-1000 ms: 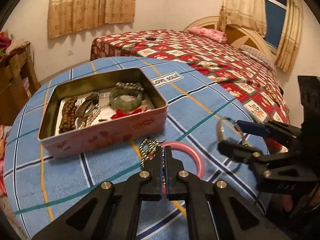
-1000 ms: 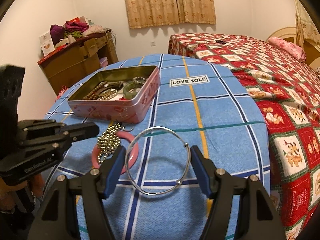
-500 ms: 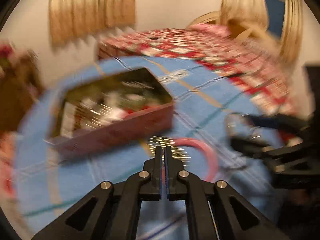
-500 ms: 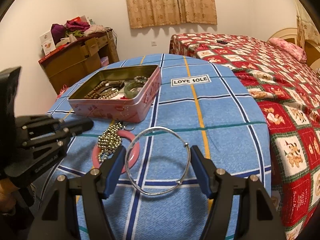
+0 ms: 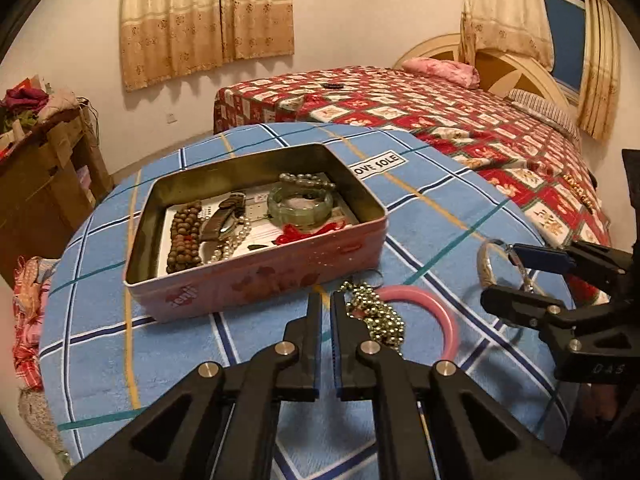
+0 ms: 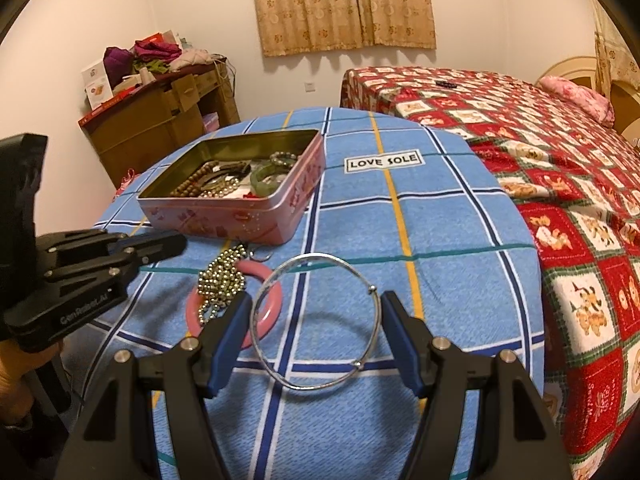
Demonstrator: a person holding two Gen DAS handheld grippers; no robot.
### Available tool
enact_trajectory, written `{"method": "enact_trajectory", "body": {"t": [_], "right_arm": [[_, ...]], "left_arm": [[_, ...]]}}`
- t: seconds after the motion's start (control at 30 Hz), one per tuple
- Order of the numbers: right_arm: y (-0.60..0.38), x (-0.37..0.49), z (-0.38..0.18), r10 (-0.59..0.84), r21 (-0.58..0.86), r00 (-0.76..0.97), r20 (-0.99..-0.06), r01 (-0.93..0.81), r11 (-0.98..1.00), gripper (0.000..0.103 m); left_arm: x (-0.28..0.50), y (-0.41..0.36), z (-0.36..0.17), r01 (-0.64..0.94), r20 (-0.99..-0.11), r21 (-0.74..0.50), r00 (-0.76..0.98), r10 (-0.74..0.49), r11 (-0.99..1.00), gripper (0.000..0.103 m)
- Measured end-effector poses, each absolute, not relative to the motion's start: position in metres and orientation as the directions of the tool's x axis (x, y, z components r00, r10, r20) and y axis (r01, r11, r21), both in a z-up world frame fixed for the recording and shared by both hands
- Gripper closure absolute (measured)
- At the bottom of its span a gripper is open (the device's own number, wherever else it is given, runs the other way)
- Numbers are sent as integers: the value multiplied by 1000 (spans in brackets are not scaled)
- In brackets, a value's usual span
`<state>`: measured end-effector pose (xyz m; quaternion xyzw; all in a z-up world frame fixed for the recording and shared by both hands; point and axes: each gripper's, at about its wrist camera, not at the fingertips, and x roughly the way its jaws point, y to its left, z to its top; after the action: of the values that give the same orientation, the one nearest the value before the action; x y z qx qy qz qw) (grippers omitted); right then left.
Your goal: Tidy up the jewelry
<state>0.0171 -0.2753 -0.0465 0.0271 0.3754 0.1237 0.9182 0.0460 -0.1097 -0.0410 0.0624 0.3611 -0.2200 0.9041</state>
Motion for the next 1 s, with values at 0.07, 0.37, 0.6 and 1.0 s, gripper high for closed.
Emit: {"method": "enact_trajectory", "body": {"t": [0.07, 0.37, 0.6, 1.0], "right_arm": [[-275, 17, -47, 248, 144, 686, -684, -206, 968, 35], [-276, 17, -47, 244, 142, 689, -683, -203, 969, 35], [-279, 18, -46, 240, 142, 691, -682, -196, 970, 35], [-282, 20, -45, 233, 139, 694, -682, -190, 972, 35]], "left_arm": [[49, -106, -41, 492, -670, -182, 572, -474, 851, 99], [45, -104, -42, 507, -637, -185, 590, -496, 842, 94], [48, -107, -44, 472, -670, -84, 625, -400, 878, 67], [51, -119, -44, 496, -682, -63, 612, -401, 866, 1]]}}
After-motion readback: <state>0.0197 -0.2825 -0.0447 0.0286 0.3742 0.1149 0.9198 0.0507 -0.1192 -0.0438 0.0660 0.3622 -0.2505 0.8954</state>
